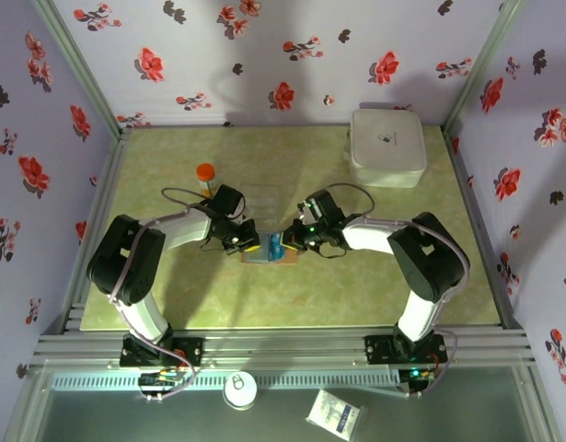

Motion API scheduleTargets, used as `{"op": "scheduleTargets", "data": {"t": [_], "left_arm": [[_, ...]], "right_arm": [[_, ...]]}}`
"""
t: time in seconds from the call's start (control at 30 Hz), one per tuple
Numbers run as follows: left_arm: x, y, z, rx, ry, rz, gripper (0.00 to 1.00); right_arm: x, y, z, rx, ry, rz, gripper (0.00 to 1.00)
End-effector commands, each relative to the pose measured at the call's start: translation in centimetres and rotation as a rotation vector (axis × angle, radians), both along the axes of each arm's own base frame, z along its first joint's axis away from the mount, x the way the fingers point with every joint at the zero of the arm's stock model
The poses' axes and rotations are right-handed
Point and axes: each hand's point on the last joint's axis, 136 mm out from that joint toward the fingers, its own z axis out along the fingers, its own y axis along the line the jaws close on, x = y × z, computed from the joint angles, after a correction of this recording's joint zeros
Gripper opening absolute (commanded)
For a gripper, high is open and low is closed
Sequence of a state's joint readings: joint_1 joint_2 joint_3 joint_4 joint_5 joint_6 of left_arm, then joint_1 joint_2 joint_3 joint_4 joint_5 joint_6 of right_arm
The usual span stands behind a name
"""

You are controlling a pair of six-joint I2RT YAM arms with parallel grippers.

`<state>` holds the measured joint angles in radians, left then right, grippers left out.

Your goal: Take the credit cards out of the card holder

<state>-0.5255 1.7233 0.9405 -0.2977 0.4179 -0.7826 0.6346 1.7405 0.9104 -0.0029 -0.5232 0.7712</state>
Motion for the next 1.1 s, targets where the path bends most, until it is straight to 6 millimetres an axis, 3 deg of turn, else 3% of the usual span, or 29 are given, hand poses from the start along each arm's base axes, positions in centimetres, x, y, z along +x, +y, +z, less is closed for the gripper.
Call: {"op": "scheduleTargets", "data": {"t": [0.0, 0.17, 0.37, 0.53, 0.77, 1.07], "left_arm": [[0.6, 0.0, 2.1, -0.011, -0.031, 0.017, 0.0], [1.6, 0.9, 3.9, -0.027, -0.095, 0.053, 0.0], [2.9, 3.7, 4.6, -0.034, -0.149, 0.141, 0.02], [3.8, 6.5, 4.3, -0.039, -0.167, 0.221, 0.03], [3.6, 9.1, 4.3, -0.069, -0.182, 0.304, 0.04], [3.4, 10.2, 4.0, -0.108, -0.172, 0.342, 0.03]], "right_arm": [[0.0, -1.6, 1.4, -0.124, -0.079, 0.082, 0.03], [0.6, -3.0, 3.0, -0.279, -0.212, 0.242, 0.01], [2.6, -4.3, 4.7, -0.461, -0.375, 0.43, 0.0], [3.2, -2.2, 6.7, -0.417, -0.501, 0.629, 0.0], [3.4, 0.4, 7.3, -0.474, -0.654, 0.966, 0.0], [5.1, 3.8, 7.5, -0.472, -0.665, 1.163, 0.0]]}}
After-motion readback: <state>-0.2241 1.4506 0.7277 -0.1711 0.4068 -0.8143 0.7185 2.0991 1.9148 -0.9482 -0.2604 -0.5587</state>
